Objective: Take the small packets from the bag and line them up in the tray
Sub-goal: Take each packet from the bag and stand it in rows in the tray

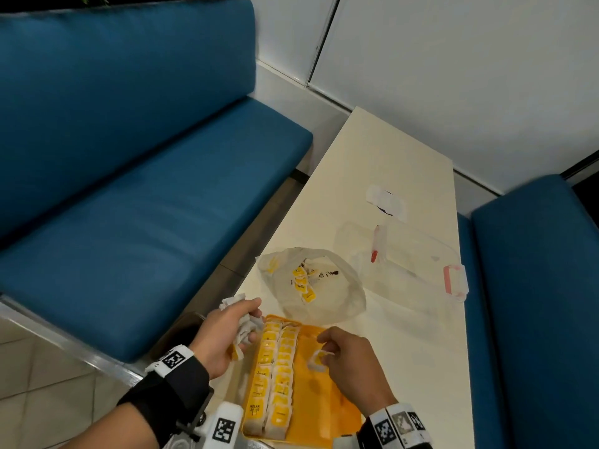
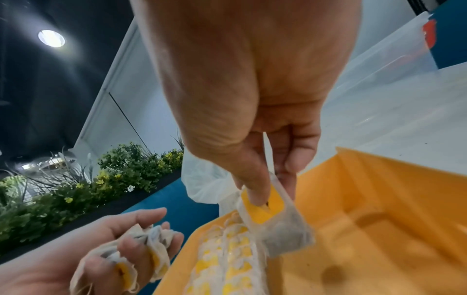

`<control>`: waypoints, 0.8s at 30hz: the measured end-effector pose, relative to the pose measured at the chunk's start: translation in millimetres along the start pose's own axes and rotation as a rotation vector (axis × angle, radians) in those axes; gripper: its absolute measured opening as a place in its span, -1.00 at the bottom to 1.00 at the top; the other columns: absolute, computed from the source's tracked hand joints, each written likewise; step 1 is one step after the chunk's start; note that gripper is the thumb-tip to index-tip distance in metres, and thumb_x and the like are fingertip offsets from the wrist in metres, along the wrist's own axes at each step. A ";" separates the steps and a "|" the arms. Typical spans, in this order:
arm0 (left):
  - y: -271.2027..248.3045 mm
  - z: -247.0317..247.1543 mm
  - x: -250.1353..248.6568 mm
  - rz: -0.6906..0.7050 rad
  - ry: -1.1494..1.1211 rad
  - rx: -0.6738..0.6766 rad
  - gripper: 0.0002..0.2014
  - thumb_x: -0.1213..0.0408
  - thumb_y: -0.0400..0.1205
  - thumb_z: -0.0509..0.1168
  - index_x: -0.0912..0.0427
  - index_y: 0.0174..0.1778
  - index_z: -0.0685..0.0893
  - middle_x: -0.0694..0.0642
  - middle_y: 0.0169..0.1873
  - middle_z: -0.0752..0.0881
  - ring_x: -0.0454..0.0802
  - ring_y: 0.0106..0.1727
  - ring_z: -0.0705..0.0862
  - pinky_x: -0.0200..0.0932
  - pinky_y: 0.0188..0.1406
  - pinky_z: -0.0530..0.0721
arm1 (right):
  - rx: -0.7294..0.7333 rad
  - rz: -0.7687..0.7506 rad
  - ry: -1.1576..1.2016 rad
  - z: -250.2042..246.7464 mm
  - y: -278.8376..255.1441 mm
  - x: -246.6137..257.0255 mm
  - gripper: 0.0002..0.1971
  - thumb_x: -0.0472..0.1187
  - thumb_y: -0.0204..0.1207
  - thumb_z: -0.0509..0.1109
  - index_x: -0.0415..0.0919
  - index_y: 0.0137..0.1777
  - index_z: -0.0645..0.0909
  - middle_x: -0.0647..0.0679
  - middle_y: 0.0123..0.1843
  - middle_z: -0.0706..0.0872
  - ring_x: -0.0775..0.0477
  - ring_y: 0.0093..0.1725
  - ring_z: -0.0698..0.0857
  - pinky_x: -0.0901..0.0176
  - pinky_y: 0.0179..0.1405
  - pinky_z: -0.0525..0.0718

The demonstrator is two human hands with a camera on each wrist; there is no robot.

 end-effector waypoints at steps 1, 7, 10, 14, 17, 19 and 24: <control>1.6 -3.9 0.6 0.031 0.047 -0.032 -0.77 0.14 0.63 0.49 0.26 -0.15 0.71 0.23 -0.28 0.74 -0.03 -0.55 0.57 -0.31 -0.65 0.41 | -0.001 0.008 -0.011 1.0 -0.8 -2.4 -0.73 -0.33 0.53 0.43 0.07 0.11 0.70 0.13 -0.06 0.77 0.18 0.01 0.72 0.49 -0.04 0.59; -3.8 -8.9 4.8 0.242 0.548 -0.111 -0.58 0.00 0.61 0.51 0.39 -0.20 0.78 0.14 -0.55 0.71 -0.05 -0.59 0.61 -0.23 -0.61 0.51 | 0.018 0.031 -0.071 9.3 2.0 -8.0 -0.76 -0.29 0.52 0.43 0.14 -0.18 0.64 0.17 -0.16 0.72 0.20 -0.14 0.68 0.47 -0.22 0.54; -2.9 -6.5 11.5 0.323 0.811 -0.079 -0.63 -0.07 0.51 0.58 0.19 -0.31 0.77 0.05 -0.46 0.80 -0.12 -0.46 0.74 -0.24 -0.45 0.63 | 0.032 0.004 -0.100 16.4 5.6 -8.0 -0.78 -0.33 0.55 0.43 0.06 -0.14 0.70 0.12 -0.05 0.71 0.17 -0.08 0.66 0.49 -0.20 0.54; 1.2 -7.2 17.7 0.357 0.946 -0.043 -0.71 0.08 0.52 0.58 0.09 -0.42 0.69 0.01 -0.41 0.78 -0.12 -0.31 0.74 -0.25 -0.30 0.63 | -0.002 -0.036 -0.138 19.9 11.7 -4.6 -0.81 -0.31 0.60 0.37 -0.06 0.02 0.78 0.04 0.09 0.67 0.08 0.08 0.66 0.37 0.04 0.58; 3.6 -12.8 19.0 0.337 0.963 0.006 -0.76 0.08 0.52 0.57 0.15 -0.31 0.77 0.03 -0.34 0.82 -0.08 -0.26 0.78 -0.15 -0.25 0.71 | -0.044 -0.049 -0.153 20.3 16.9 0.7 -0.81 -0.27 0.64 0.33 -0.10 0.07 0.79 -0.02 0.08 0.66 0.01 0.07 0.68 0.31 0.03 0.57; 4.6 -16.6 17.9 0.338 0.968 0.013 -0.77 0.09 0.52 0.57 0.19 -0.27 0.80 0.06 -0.32 0.83 -0.07 -0.25 0.79 -0.13 -0.23 0.72 | -0.067 -0.055 -0.176 22.1 19.7 5.2 -0.82 -0.21 0.65 0.31 -0.12 0.07 0.77 -0.06 0.09 0.66 -0.03 0.07 0.68 0.30 -0.02 0.53; 4.5 -21.6 16.5 0.342 1.015 0.013 -0.77 0.08 0.50 0.57 0.17 -0.27 0.79 0.05 -0.34 0.82 -0.10 -0.26 0.77 -0.21 -0.27 0.67 | -0.097 -0.040 -0.186 28.0 23.5 13.1 -0.84 -0.16 0.66 0.30 -0.12 0.06 0.71 -0.09 0.10 0.68 -0.06 0.05 0.68 0.17 -0.02 0.60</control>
Point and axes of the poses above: each hand's wrist, its own y-axis towards the middle knuckle, its own z-axis out of the palm, x = y × z, the point moved 4 cm from there along y, towards the middle knuckle
